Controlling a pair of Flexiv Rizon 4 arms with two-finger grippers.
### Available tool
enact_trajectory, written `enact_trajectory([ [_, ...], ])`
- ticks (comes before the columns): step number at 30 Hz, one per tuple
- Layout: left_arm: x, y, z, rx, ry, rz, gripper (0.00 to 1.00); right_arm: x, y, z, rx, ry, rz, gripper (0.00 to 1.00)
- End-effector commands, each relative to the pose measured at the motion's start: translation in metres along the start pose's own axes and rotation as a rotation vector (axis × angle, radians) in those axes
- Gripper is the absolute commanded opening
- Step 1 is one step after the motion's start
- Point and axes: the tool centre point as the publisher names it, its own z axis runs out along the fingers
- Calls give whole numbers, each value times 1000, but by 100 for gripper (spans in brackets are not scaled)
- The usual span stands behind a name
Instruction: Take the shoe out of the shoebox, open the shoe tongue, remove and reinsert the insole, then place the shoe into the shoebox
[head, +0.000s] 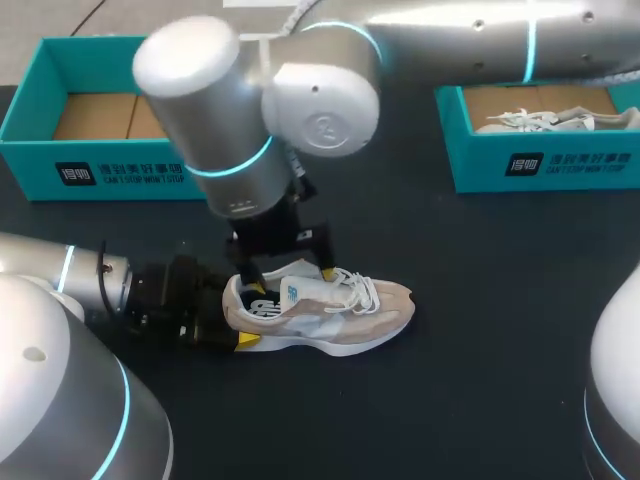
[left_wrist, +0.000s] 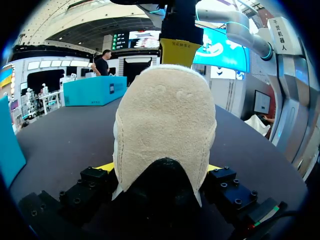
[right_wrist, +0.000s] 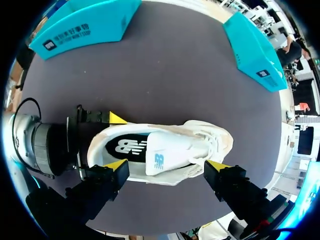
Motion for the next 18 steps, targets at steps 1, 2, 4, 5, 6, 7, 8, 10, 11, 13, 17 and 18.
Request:
enact_trajectory([
  [1,1,0,0,-1,-4,0,0,18,-8,10,-20,-157,197,100],
  [2,1,0,0,-1,-4,0,0,18,-8,12,-3,-167,208,100],
  [4,1,0,0,-1,-4,0,0,18,-6,15,-5,-170,217,100],
  [5,1,0,0,-1,-4,0,0,19,-5,17,-4,-171,219,100],
  [6,1,0,0,-1,-4,0,0,20,-3,20,-2,-174,224,100],
  [7,1,0,0,-1,-4,0,0,20,-2,22,3,-177,233,100],
  [8,1,0,0,-1,-4,0,0,21,-1,26,6,-178,237,100],
  [10,1,0,0,-1,-4,0,0,22,-1,31,26,-196,250,100],
  [11,1,0,0,-1,-4,0,0,22,0,33,26,-193,262,99],
  [13,1,0,0,-1,-4,0,0,21,-2,37,41,-208,275,95],
  [17,1,0,0,-1,-4,0,0,13,-6,42,59,-214,314,87],
  [18,1,0,0,-1,-4,0,0,10,-7,42,67,-224,329,71],
])
